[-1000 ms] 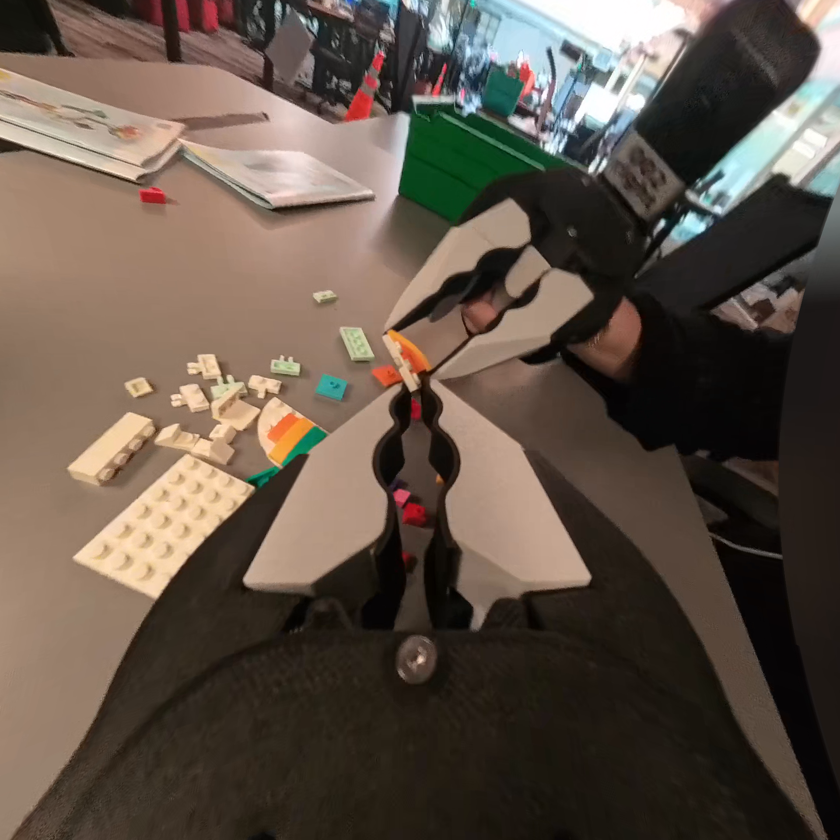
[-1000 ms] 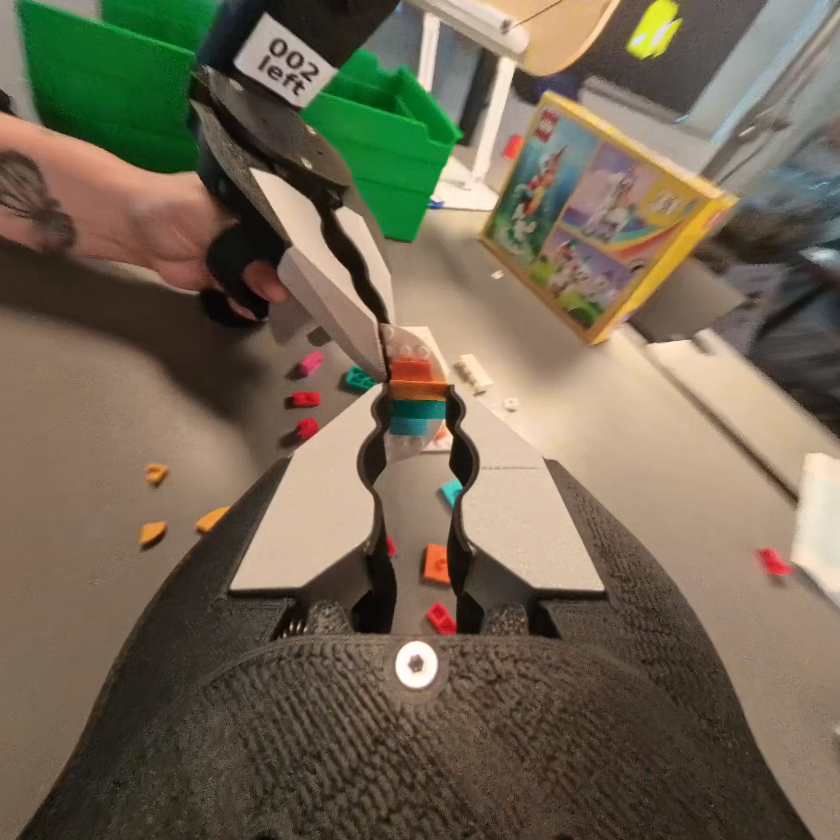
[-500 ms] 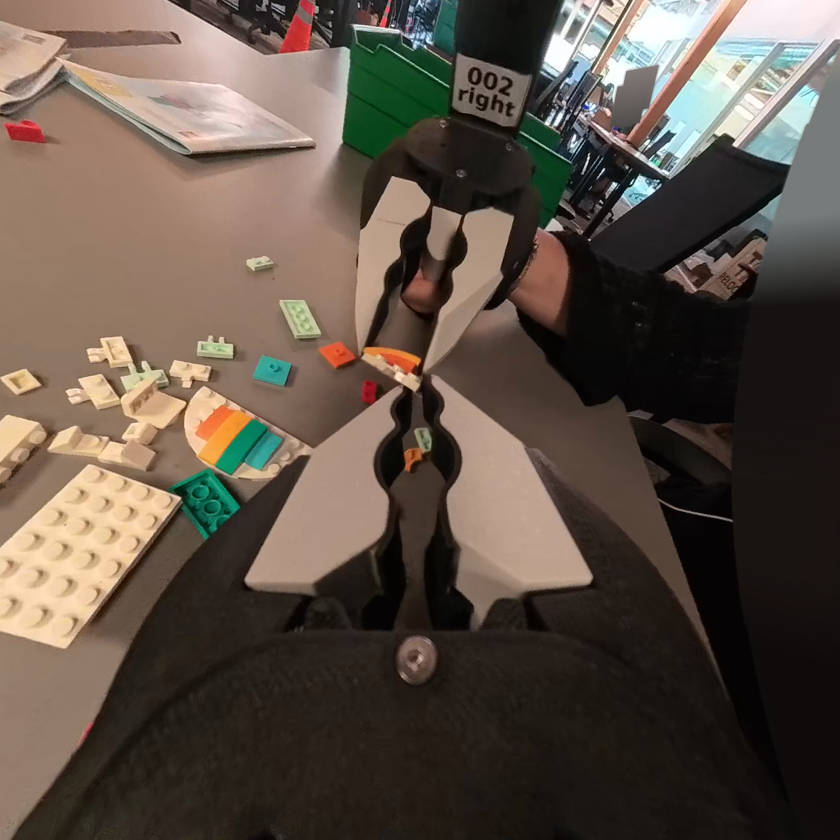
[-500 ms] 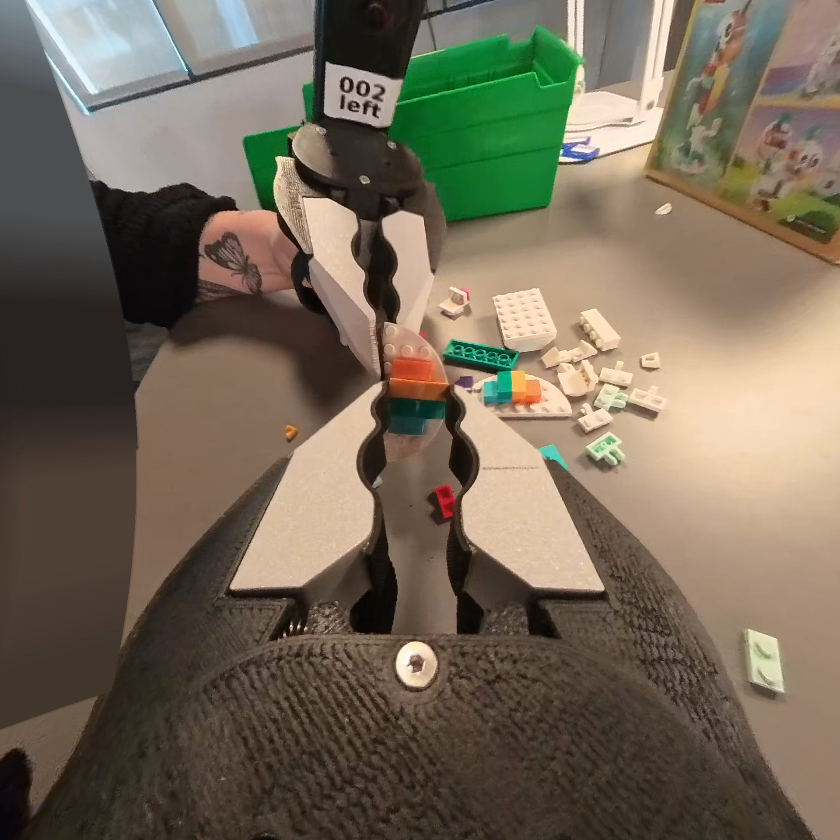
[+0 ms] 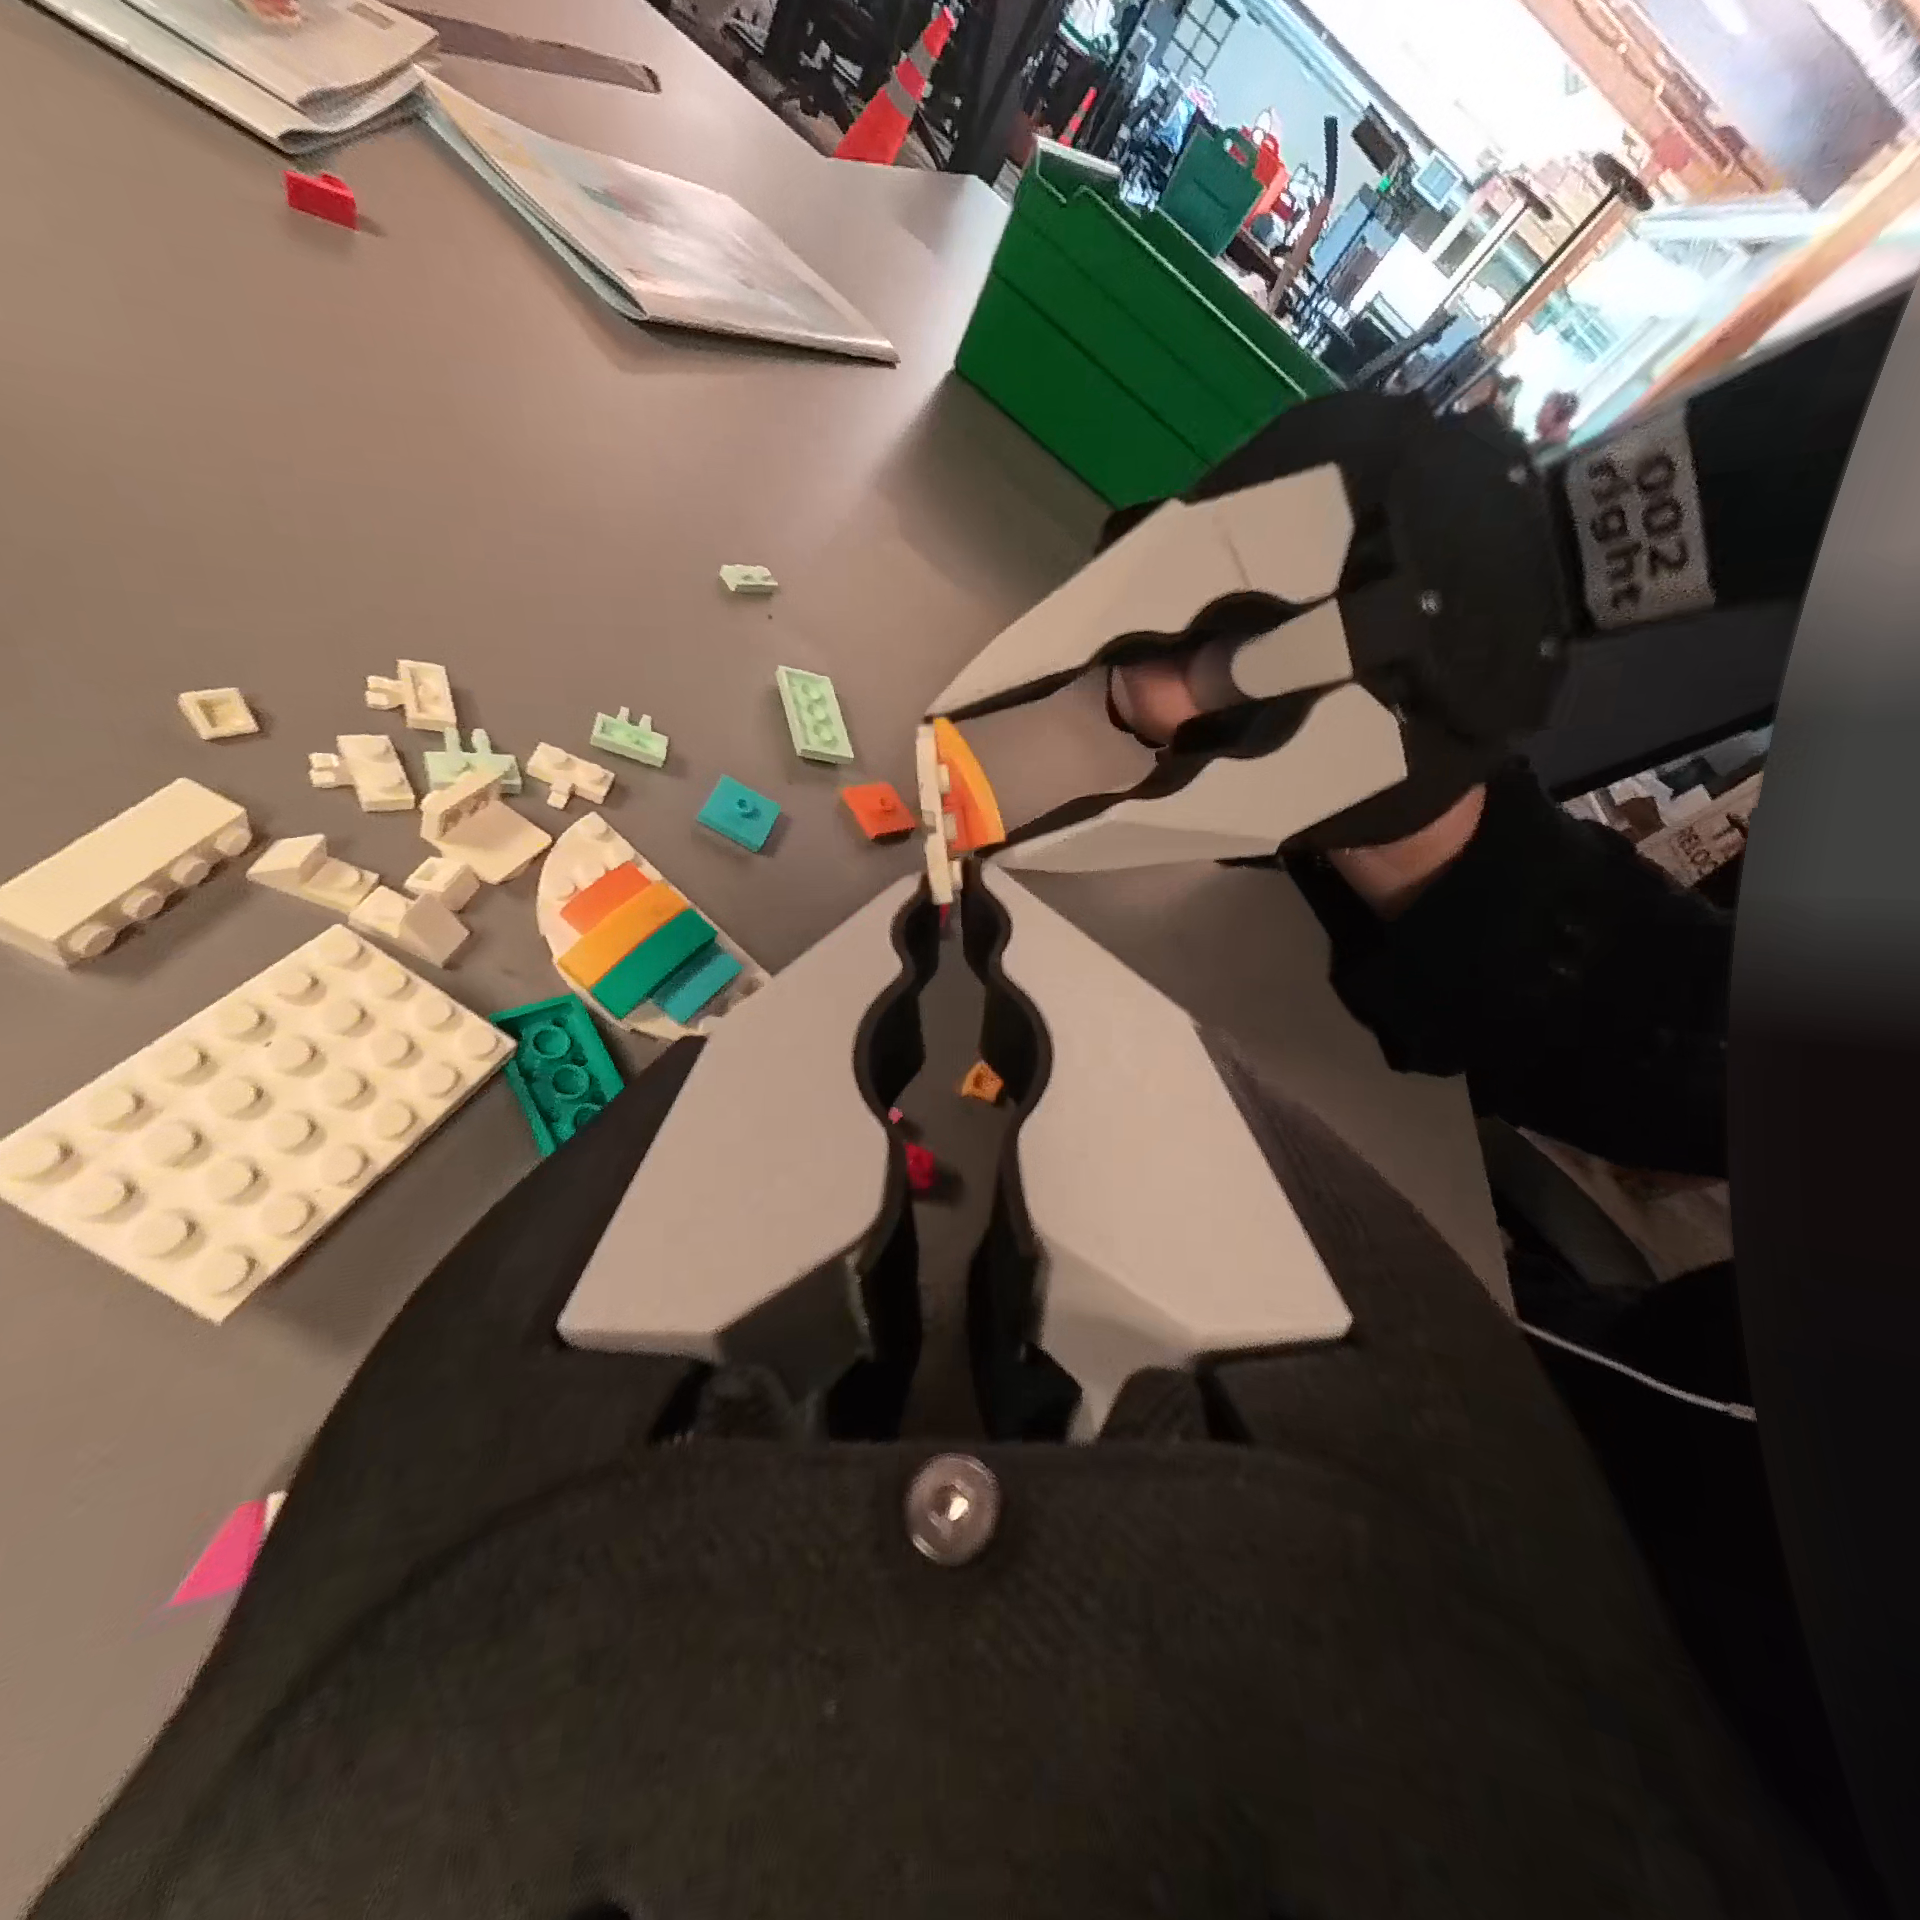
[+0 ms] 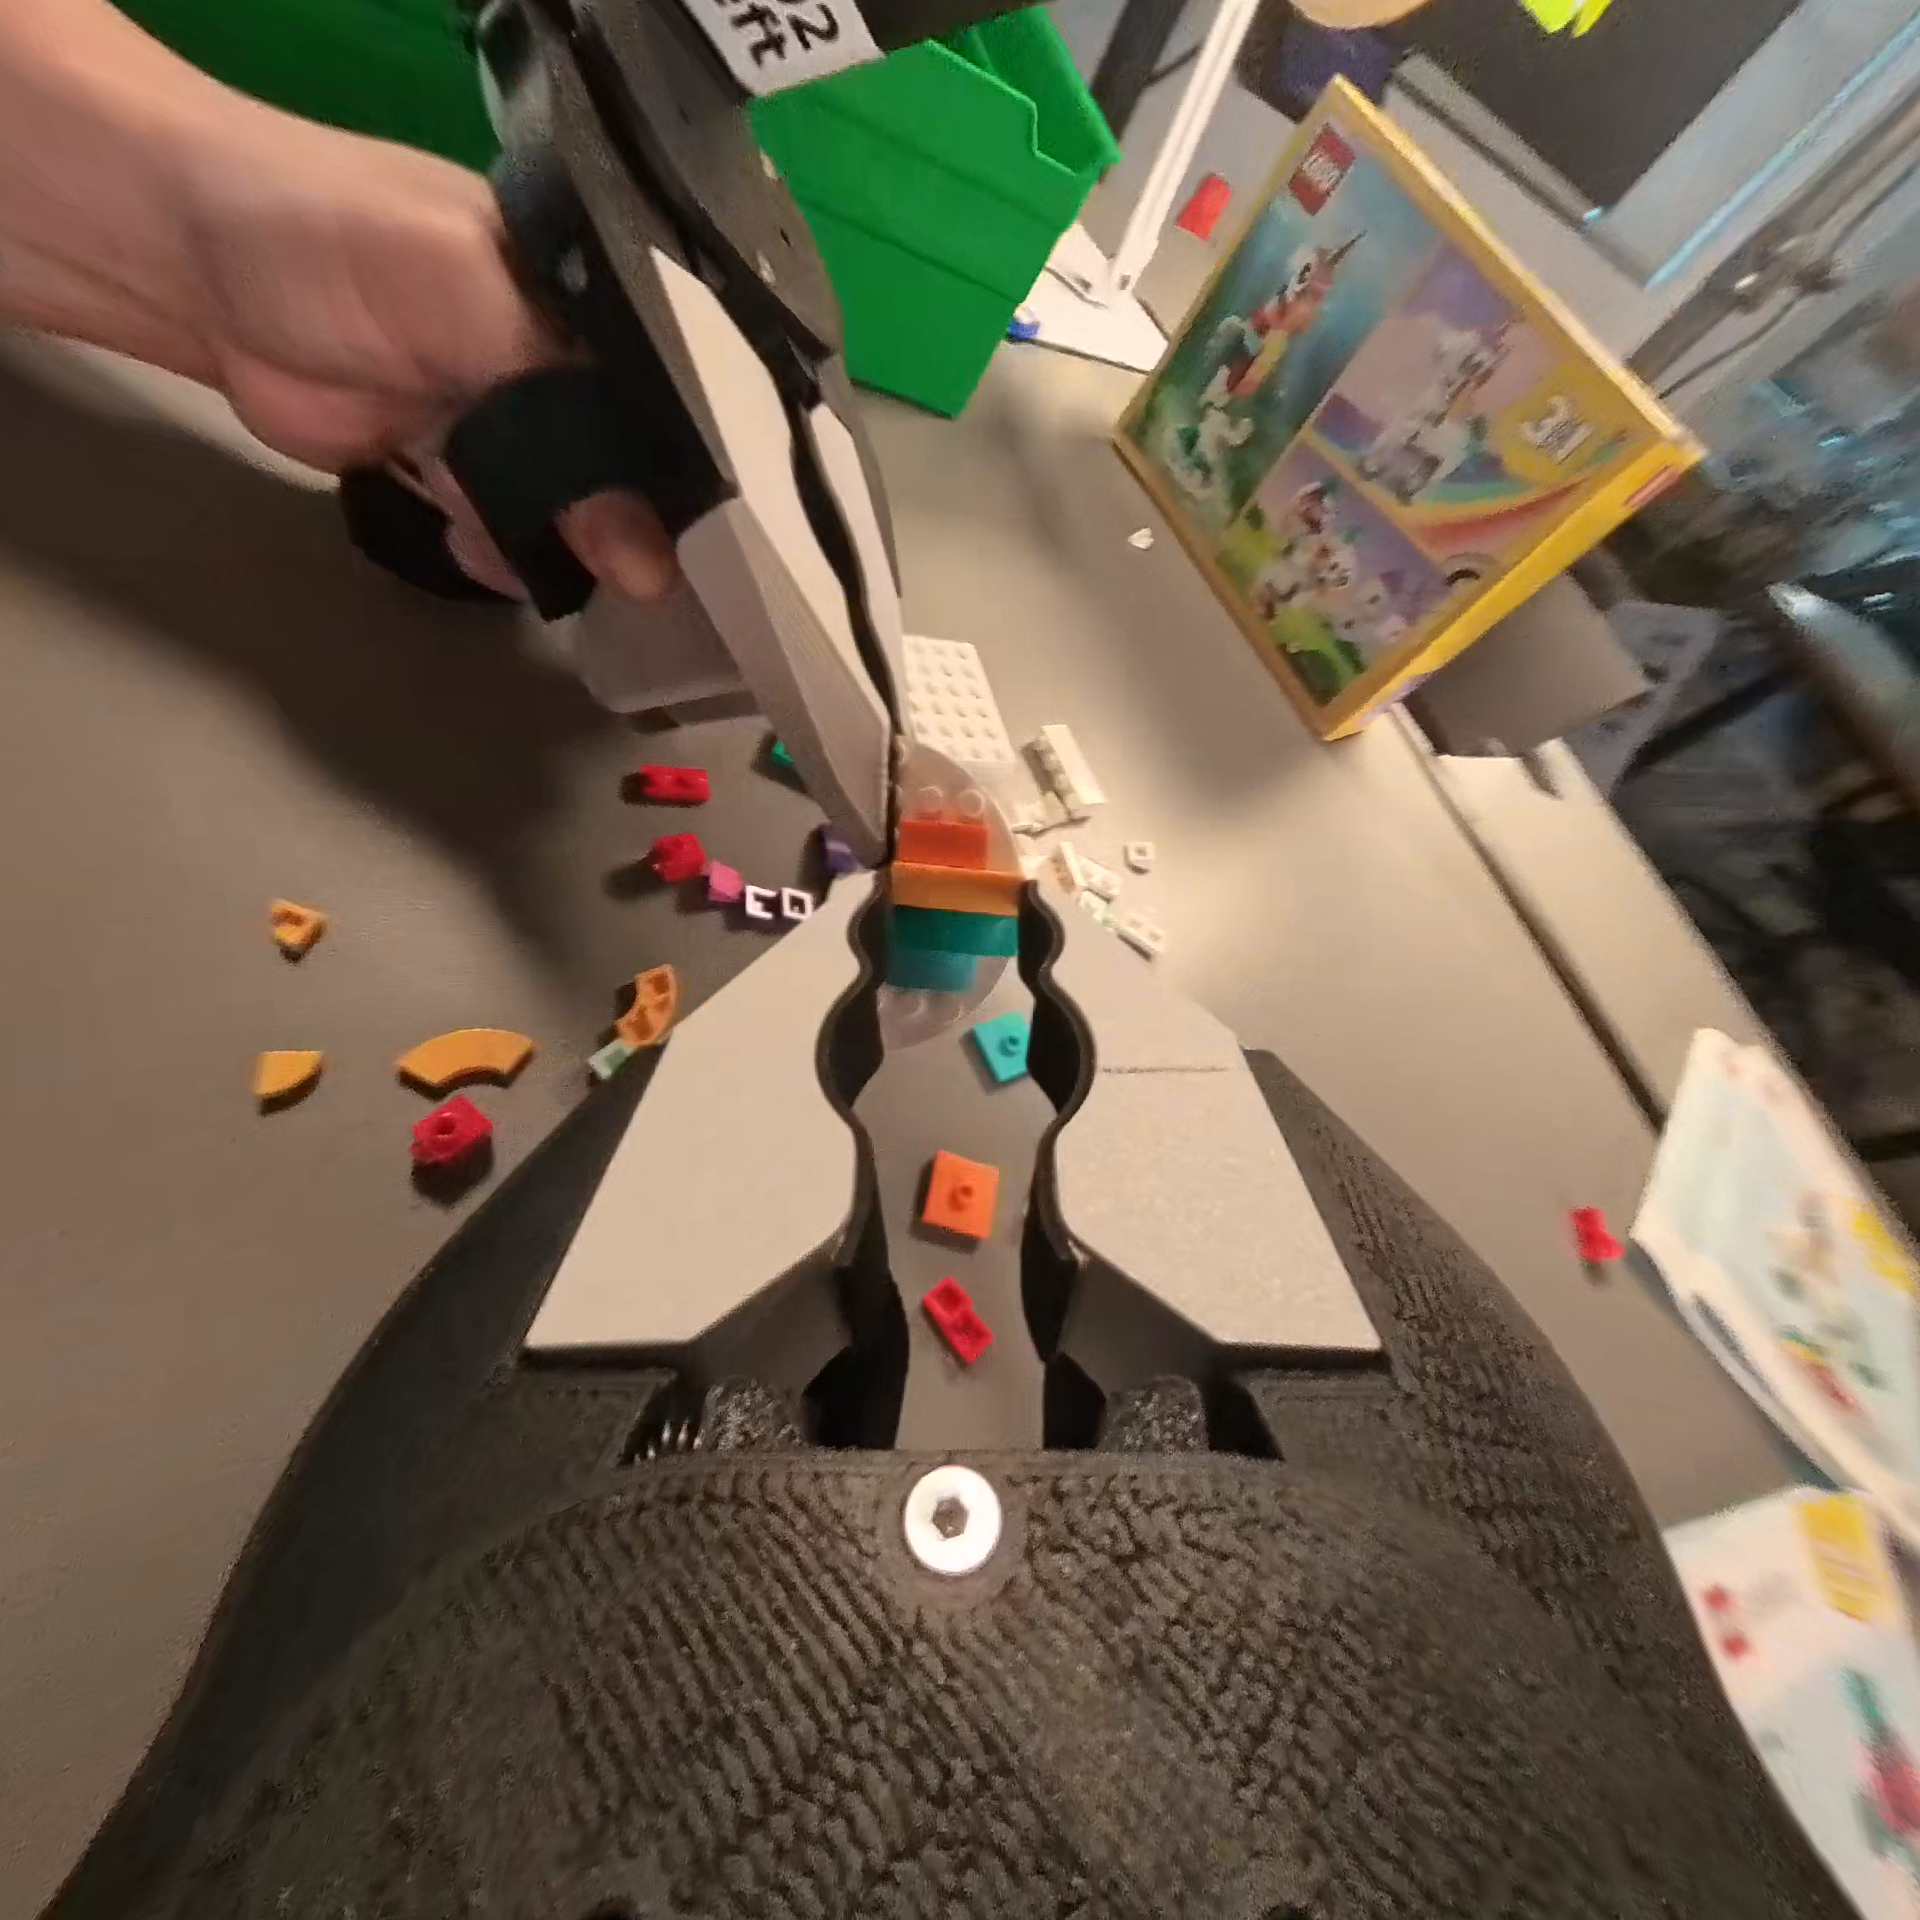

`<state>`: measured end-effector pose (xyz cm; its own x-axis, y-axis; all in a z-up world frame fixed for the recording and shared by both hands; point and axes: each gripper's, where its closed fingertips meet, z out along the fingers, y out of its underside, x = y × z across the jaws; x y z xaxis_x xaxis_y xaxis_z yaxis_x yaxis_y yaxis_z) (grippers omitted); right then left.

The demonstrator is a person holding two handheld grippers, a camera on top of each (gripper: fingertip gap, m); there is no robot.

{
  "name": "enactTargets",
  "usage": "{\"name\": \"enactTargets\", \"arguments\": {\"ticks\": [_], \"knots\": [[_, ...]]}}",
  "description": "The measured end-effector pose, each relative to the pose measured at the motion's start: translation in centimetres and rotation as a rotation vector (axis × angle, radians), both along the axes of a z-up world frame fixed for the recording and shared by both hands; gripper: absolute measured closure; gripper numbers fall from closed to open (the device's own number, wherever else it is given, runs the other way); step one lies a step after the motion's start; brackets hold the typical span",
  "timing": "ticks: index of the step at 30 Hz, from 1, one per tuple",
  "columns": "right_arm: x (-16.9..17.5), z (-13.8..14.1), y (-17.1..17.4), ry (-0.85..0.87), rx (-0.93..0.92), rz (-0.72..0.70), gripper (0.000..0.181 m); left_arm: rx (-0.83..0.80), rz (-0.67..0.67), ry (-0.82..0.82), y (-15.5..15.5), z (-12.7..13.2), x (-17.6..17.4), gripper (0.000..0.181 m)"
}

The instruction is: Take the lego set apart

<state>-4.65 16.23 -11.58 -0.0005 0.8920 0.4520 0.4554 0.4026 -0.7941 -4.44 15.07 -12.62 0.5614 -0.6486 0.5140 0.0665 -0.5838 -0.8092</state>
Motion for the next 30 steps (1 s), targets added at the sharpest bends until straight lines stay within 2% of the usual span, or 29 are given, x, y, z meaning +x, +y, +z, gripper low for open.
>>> {"name": "enactTargets", "arguments": {"ticks": [2, 4, 9, 10, 12, 14, 16, 19, 21, 26, 28, 30], "knots": [[-0.1, 0.2, 0.0, 0.015, 0.044, -0.011, 0.159, -0.005, 0.002, -0.014, 0.0, 0.1, -0.1, 0.178], [-0.1, 0.3, -0.1, 0.044, 0.000, -0.011, 0.159, -0.007, -0.004, -0.021, 0.0, 0.1, -0.1, 0.177], [0.2, -0.1, -0.3, 0.139, -0.445, 0.054, 0.159, -0.015, -0.038, -0.020, -0.4, 0.0, 0.3, 0.178], [0.3, 0.9, -0.7, 0.189, -0.531, 0.100, 0.159, -0.042, 0.027, 0.023, 0.3, -0.8, -0.6, 0.178], [1.1, 2.9, -1.0, 0.285, -0.688, 0.158, 0.160, -0.044, 0.033, -0.047, 0.4, -0.1, -1.4, 0.179], [1.6, 2.1, 0.0, 0.236, -0.595, 0.100, 0.159, -0.052, 0.027, -0.071, 0.4, 0.1, -1.4, 0.179], [1.7, 1.2, 0.3, 0.172, -0.494, 0.065, 0.159, -0.051, 0.011, -0.023, 0.2, -0.4, -0.9, 0.179], [2.0, -1.3, 0.8, -0.005, -0.318, -0.001, 0.159, -0.063, 0.004, -0.035, 0.2, -0.4, -0.9, 0.179], [2.0, -2.3, 0.4, -0.077, -0.290, -0.004, 0.158, -0.065, -0.003, -0.055, 0.1, -0.2, -0.9, 0.179], [1.5, -2.1, 0.0, -0.056, -0.315, -0.006, 0.140, -0.061, -0.031, -0.042, -0.2, -0.3, -0.5, 0.179], [1.0, -1.1, -0.4, 0.005, -0.295, 0.024, 0.143, -0.056, -0.049, -0.035, -0.4, -0.3, -0.3, 0.179], [0.5, -0.3, -1.0, 0.051, -0.275, 0.048, 0.156, -0.048, -0.066, -0.013, -0.6, -0.4, 0.0, 0.179]]}}
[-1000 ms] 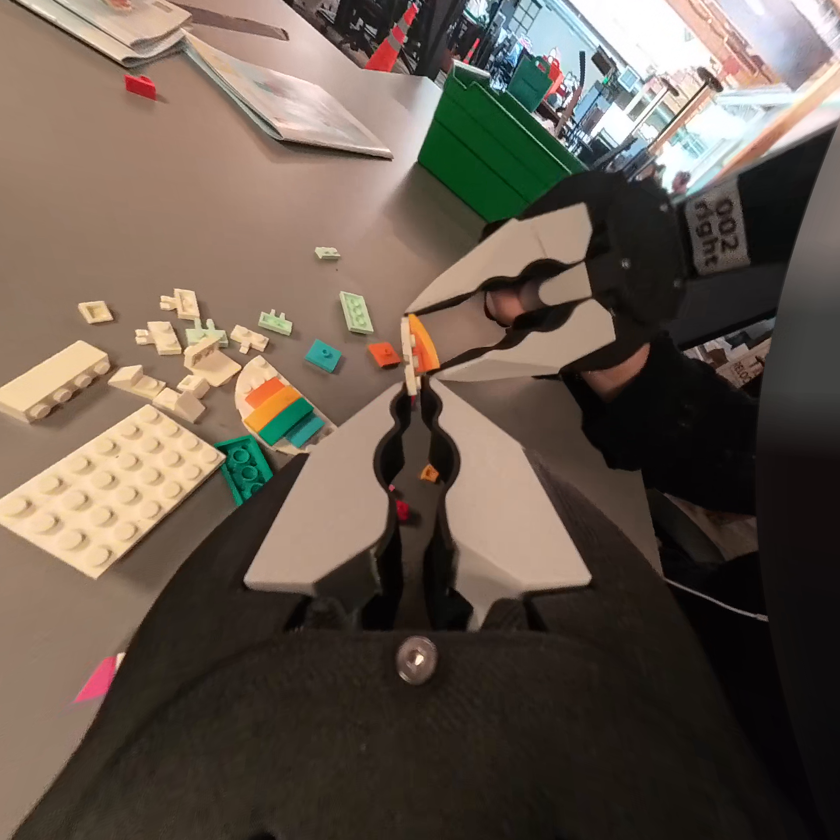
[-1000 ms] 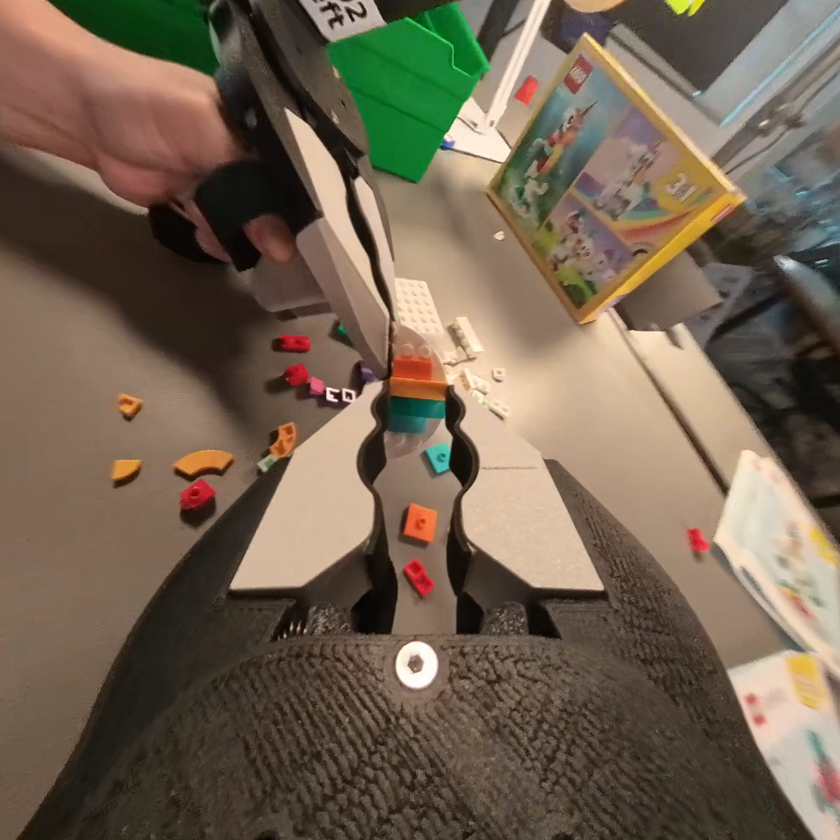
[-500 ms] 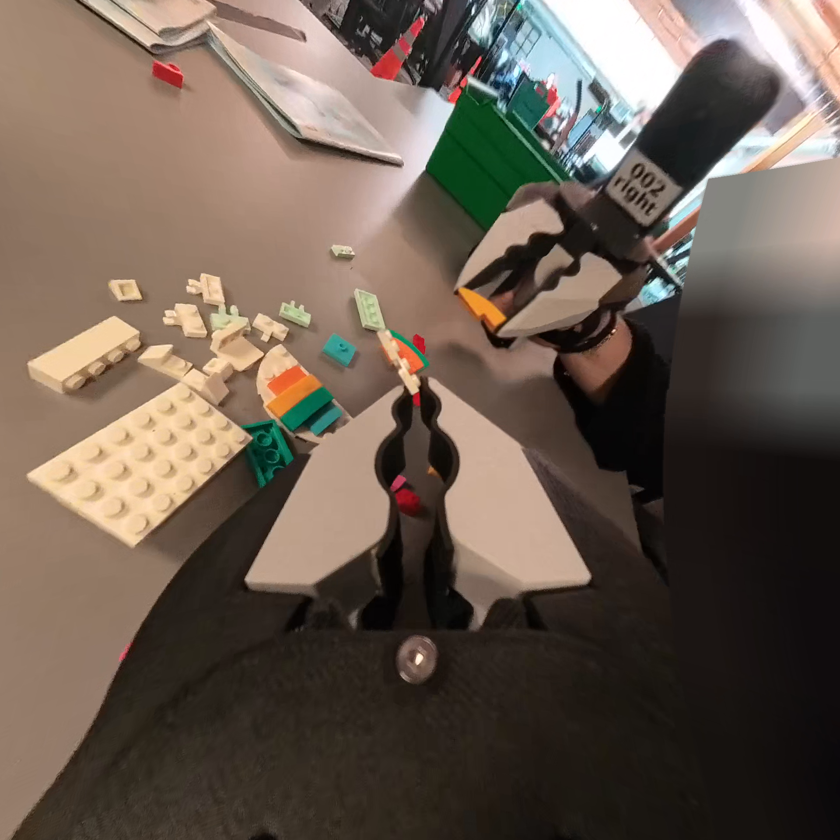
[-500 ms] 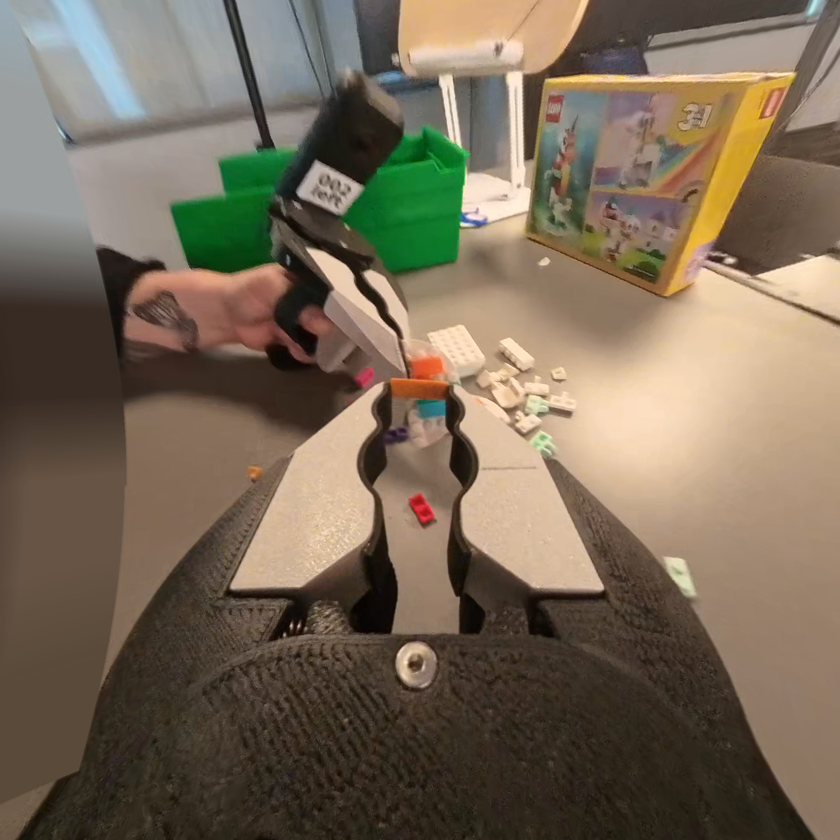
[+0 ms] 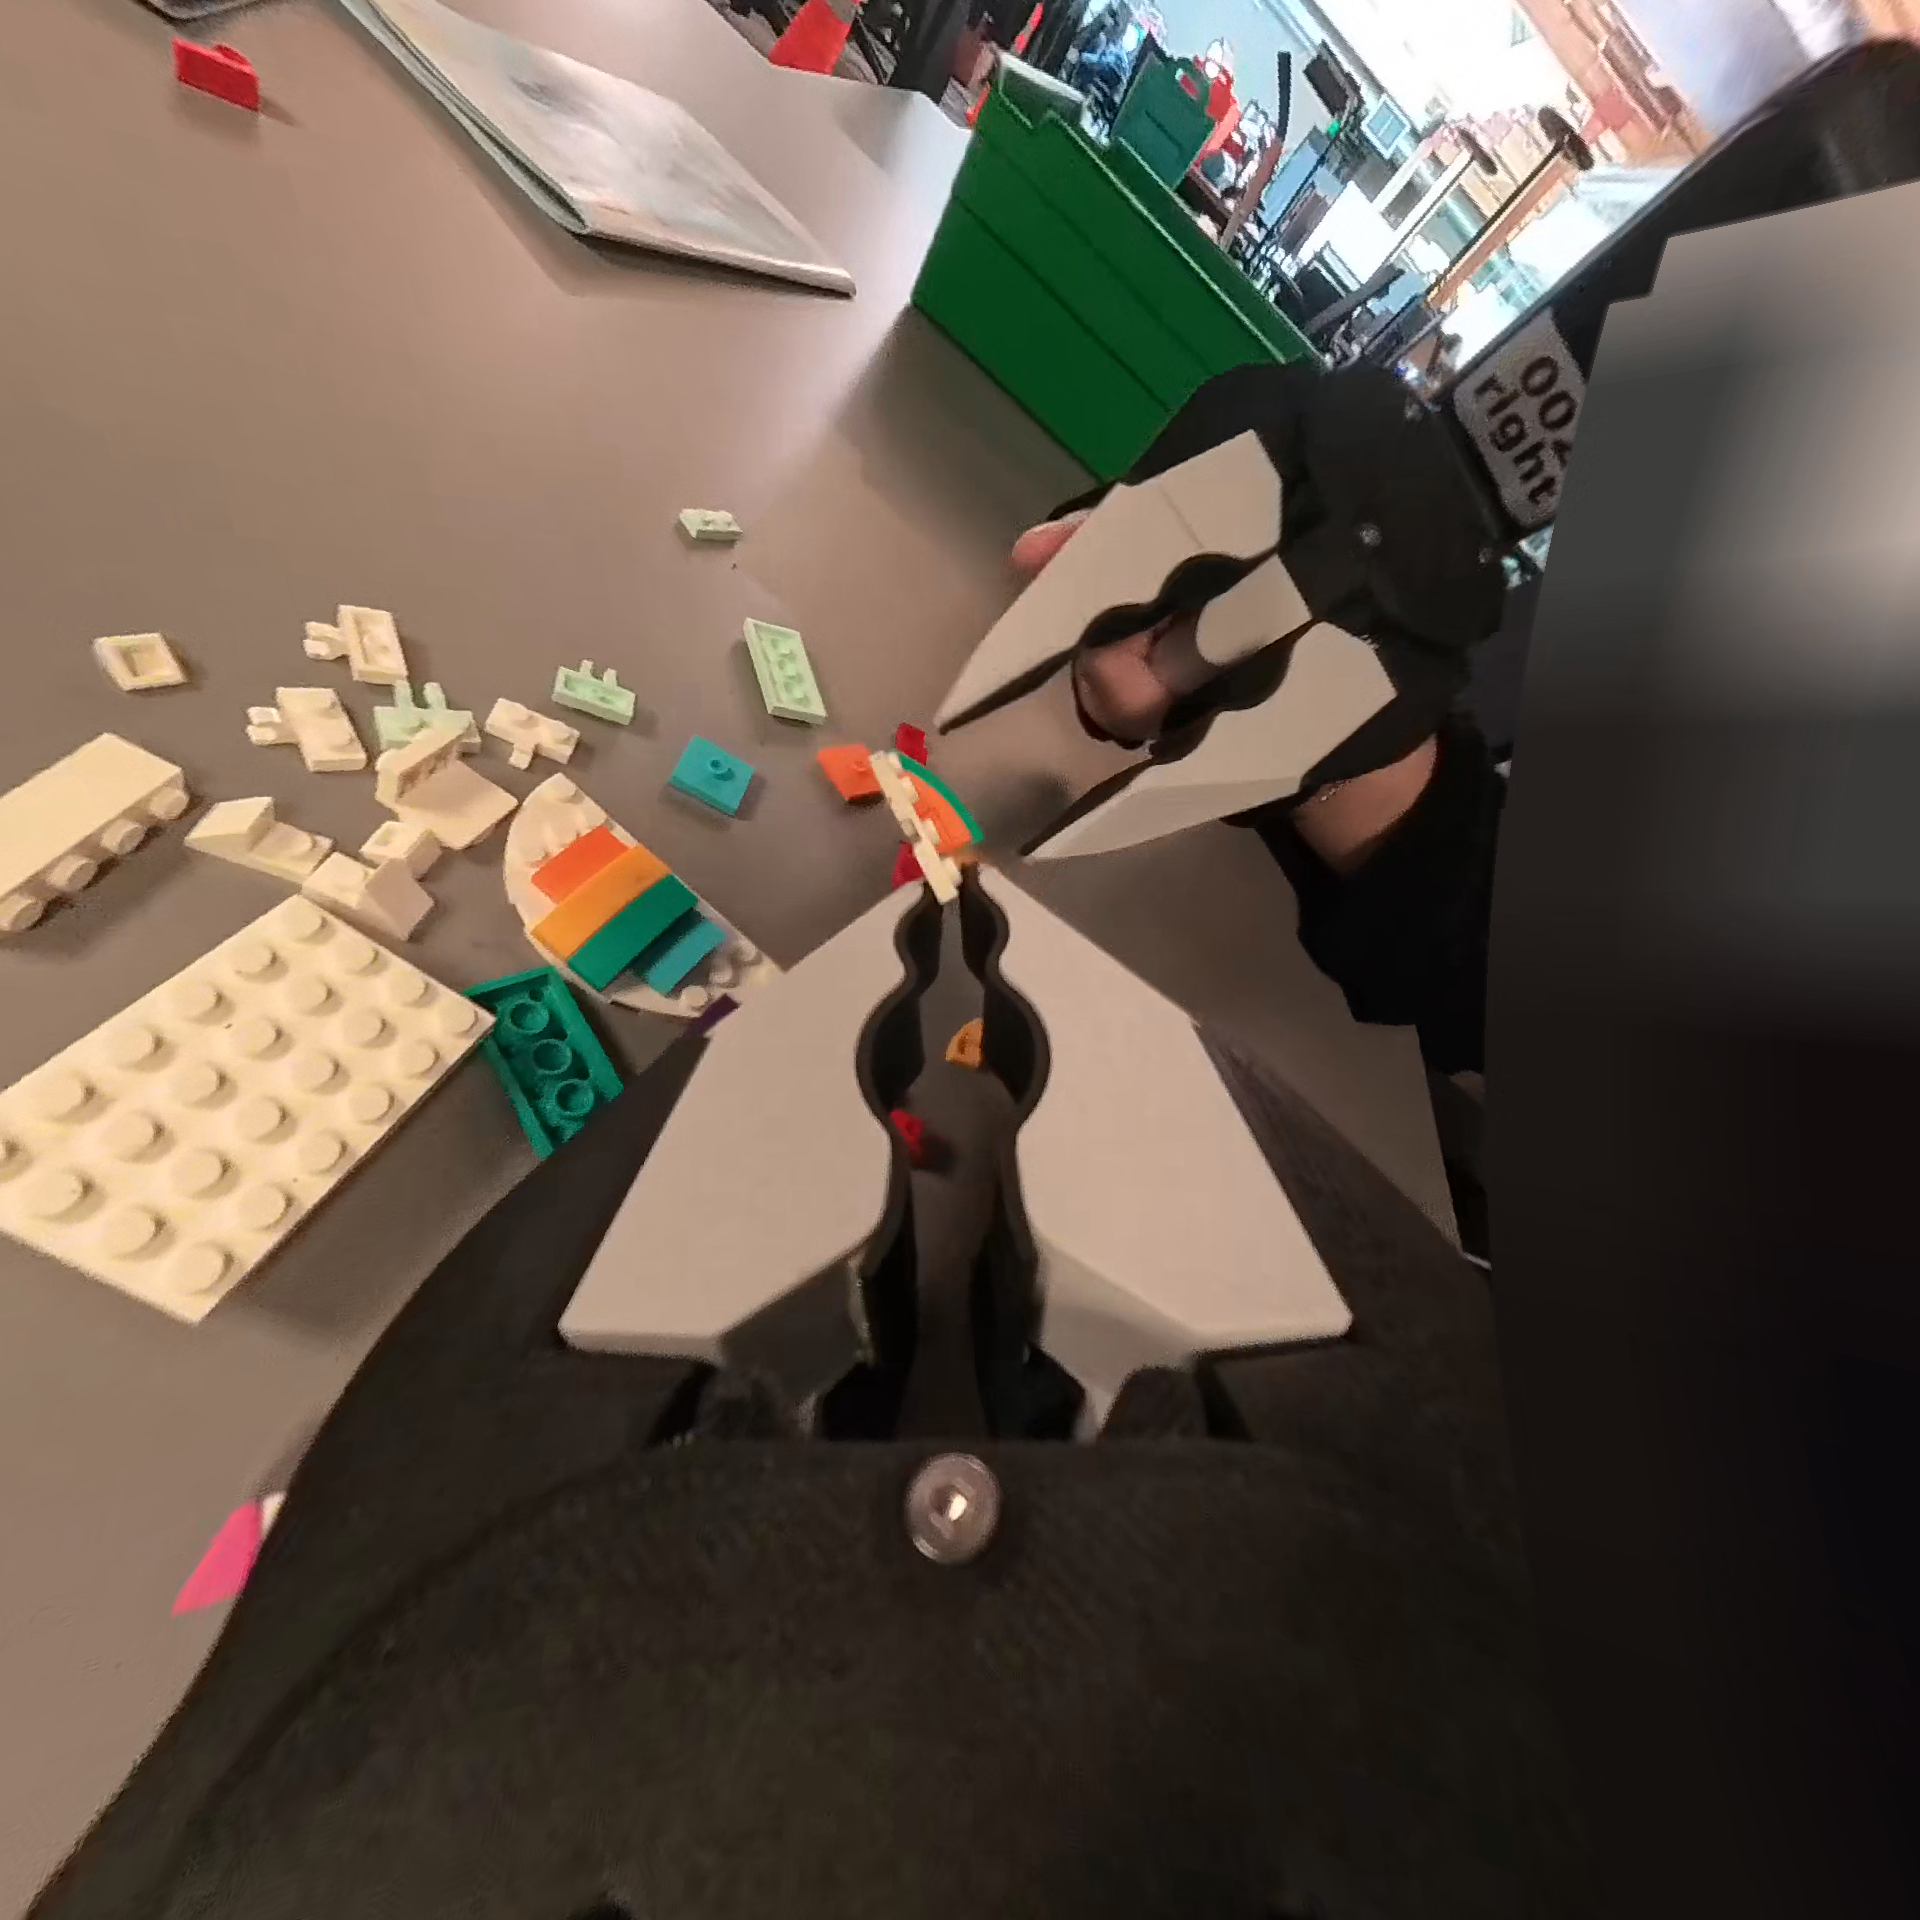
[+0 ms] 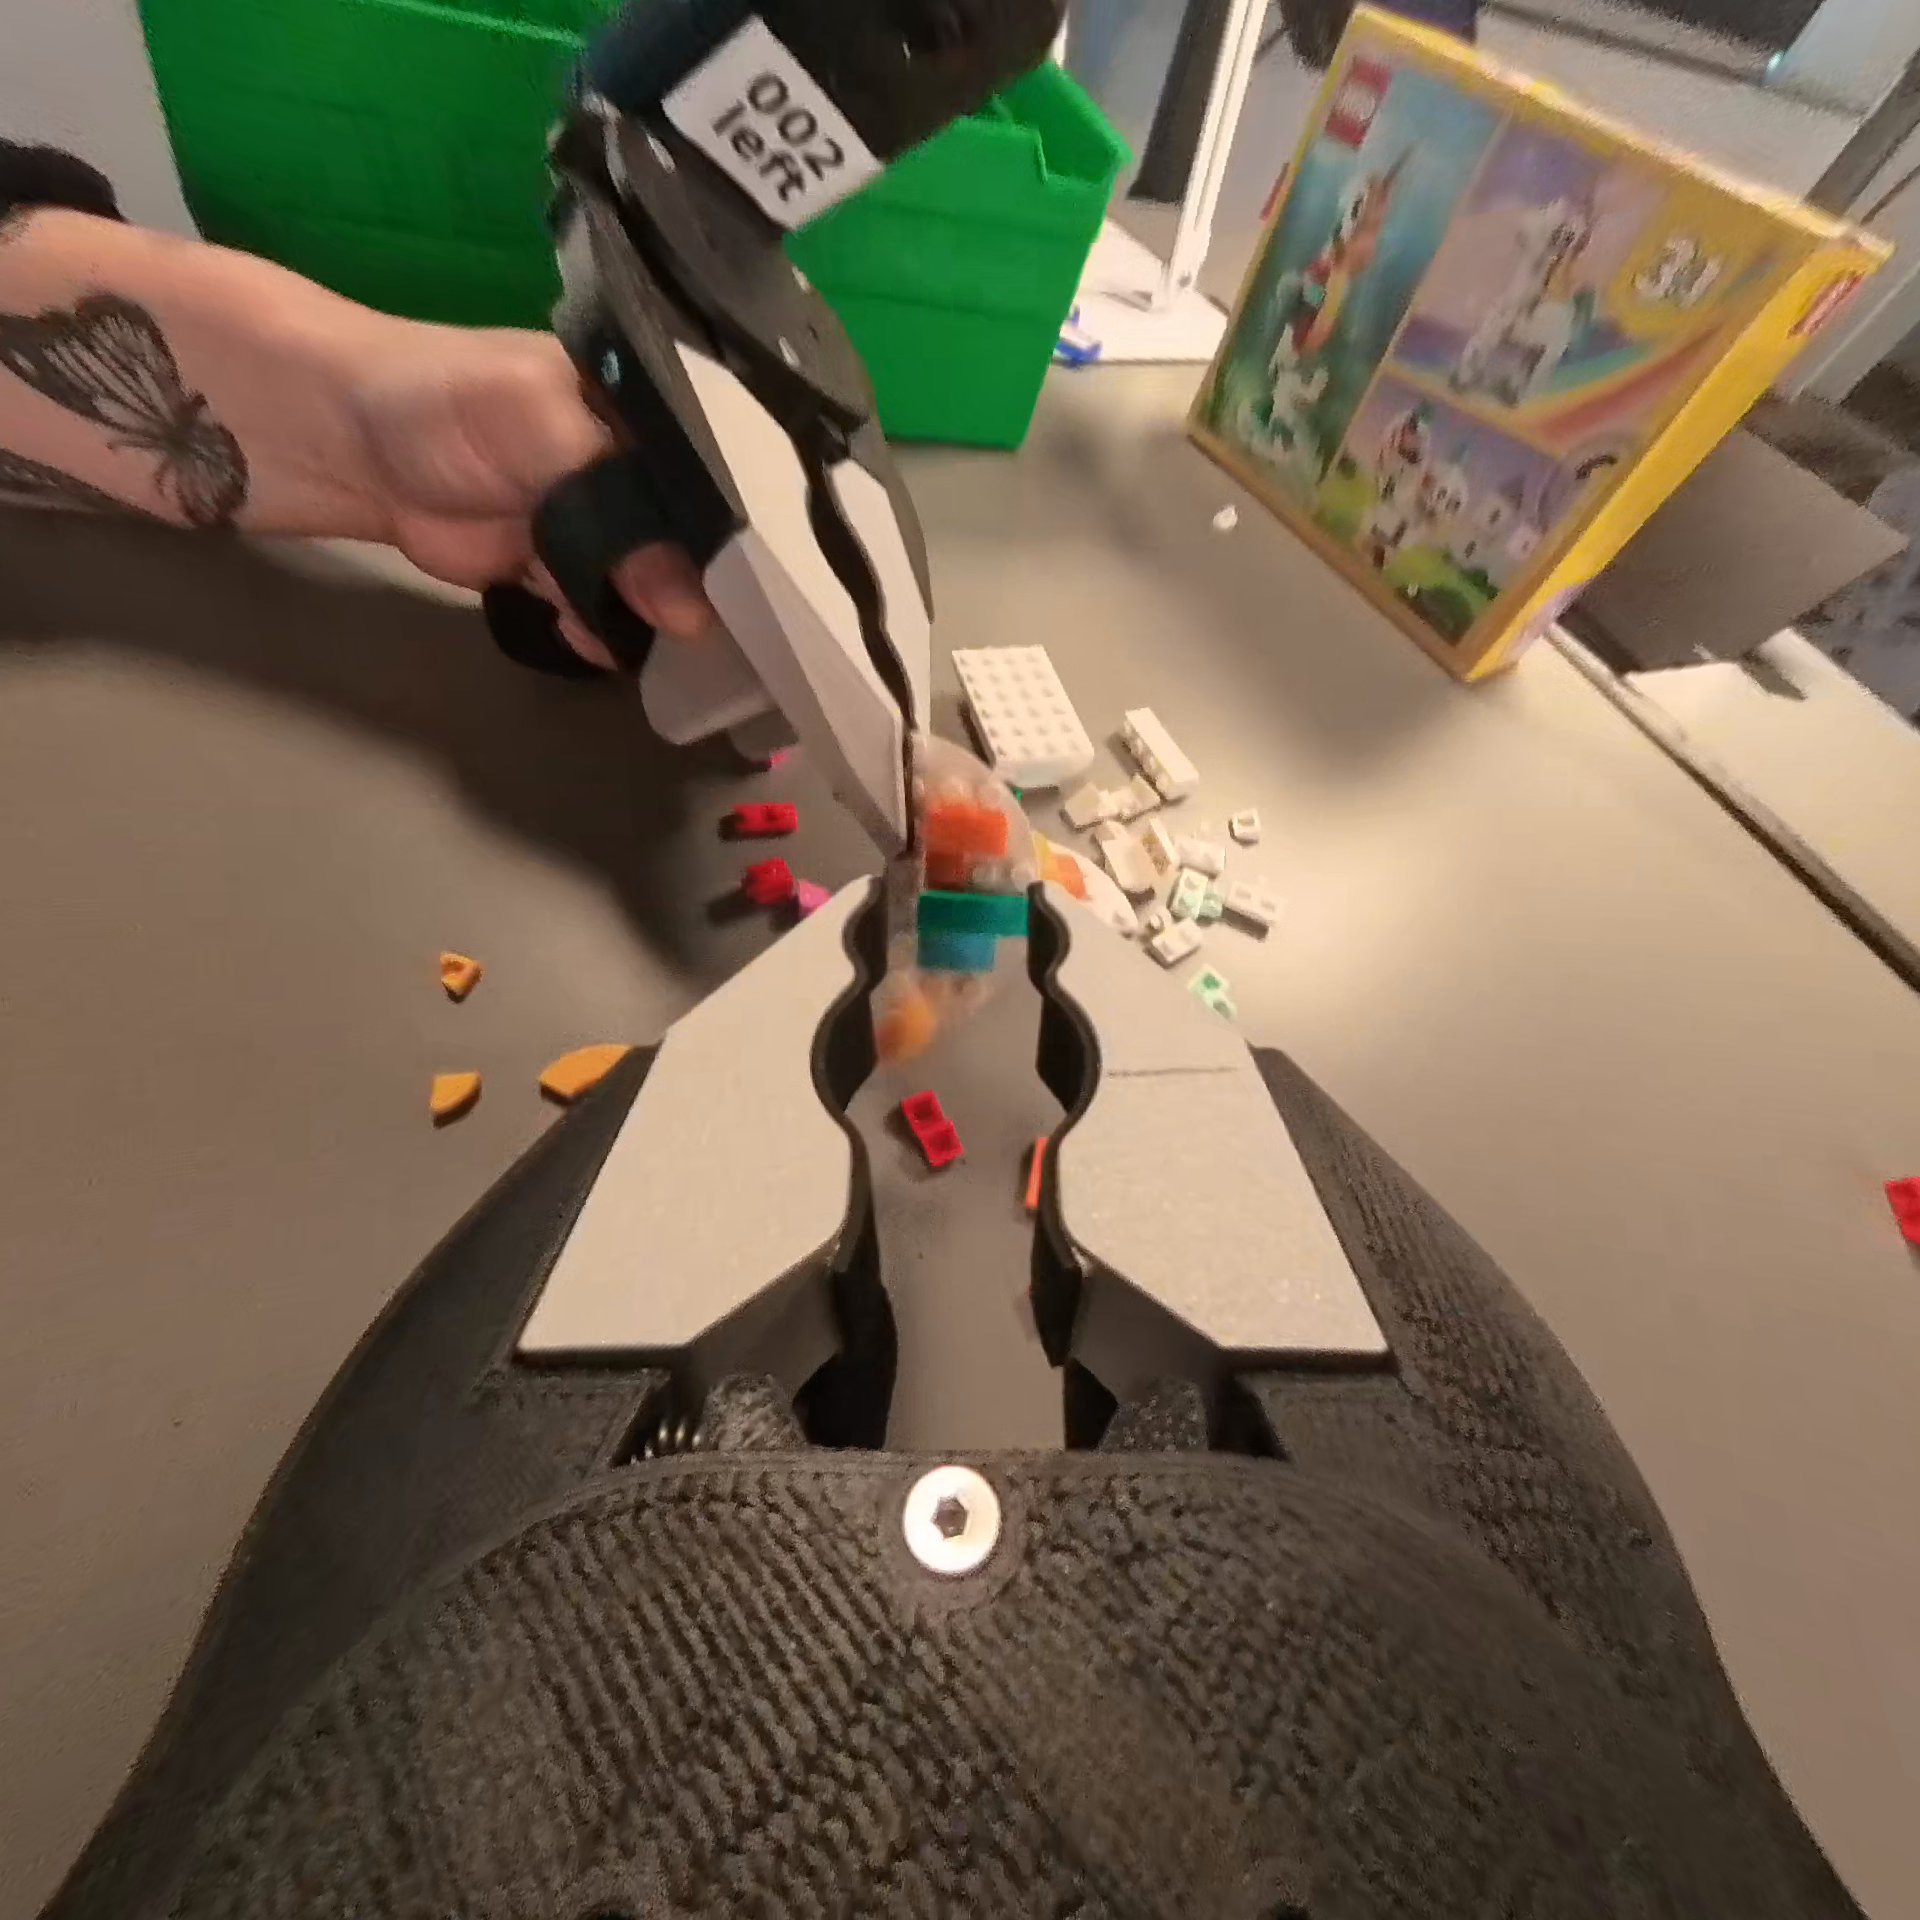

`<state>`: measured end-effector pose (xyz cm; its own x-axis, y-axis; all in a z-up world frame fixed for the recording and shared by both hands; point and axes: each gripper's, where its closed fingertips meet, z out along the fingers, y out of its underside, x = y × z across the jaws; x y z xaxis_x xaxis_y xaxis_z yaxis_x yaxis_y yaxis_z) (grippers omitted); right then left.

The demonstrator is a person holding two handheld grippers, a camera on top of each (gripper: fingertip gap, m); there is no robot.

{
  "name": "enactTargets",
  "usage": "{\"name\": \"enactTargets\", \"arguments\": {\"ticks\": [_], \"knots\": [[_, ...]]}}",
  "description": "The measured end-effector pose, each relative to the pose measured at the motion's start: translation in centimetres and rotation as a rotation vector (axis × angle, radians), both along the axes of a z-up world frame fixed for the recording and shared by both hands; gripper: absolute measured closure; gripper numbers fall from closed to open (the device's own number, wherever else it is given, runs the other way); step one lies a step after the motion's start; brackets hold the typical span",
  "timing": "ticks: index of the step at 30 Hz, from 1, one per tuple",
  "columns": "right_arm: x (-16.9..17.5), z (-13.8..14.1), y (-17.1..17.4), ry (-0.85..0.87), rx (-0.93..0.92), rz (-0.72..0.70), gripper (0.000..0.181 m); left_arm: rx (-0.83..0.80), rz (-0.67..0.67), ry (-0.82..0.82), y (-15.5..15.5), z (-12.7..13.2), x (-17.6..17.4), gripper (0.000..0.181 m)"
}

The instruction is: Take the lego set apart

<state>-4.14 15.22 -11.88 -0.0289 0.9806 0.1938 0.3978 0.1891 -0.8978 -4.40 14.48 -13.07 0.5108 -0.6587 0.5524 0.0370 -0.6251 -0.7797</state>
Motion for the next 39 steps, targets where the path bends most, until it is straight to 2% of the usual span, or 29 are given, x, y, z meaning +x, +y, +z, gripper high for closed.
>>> {"name": "enactTargets", "arguments": {"ticks": [8, 13, 19, 26, 28, 31, 39], "knots": [[-0.5, 0.0, -0.6, -0.007, 0.073, 0.009, 0.163, 0.034, -0.029, 0.026, -0.5, 0.1, 0.7, 0.179], [-0.6, 0.1, -0.5, -0.028, 0.197, -0.004, 0.159, 0.022, -0.032, 0.030, -0.5, -0.1, 0.7, 0.179], [-0.5, 0.7, -0.5, 0.034, -0.019, -0.005, 0.164, 0.048, -0.045, 0.041, -0.6, 0.1, 0.9, 0.179], [-0.3, 0.3, -0.2, -0.006, 0.066, -0.013, 0.160, 0.077, -0.050, 0.062, -0.8, 0.2, 1.1, 0.179], [-0.3, 0.3, -0.4, -0.001, 0.048, -0.005, 0.160, 0.079, -0.055, 0.065, -0.8, 0.1, 1.1, 0.179], [-0.2, 0.9, -0.8, 0.045, -0.074, 0.030, 0.160, 0.081, -0.060, 0.056, -0.9, 0.3, 1.2, 0.179], [0.1, 0.2, -0.7, 0.002, -0.033, 0.037, 0.159, 0.156, -0.090, 0.099, -1.3, 0.5, 1.7, 0.179]]}}
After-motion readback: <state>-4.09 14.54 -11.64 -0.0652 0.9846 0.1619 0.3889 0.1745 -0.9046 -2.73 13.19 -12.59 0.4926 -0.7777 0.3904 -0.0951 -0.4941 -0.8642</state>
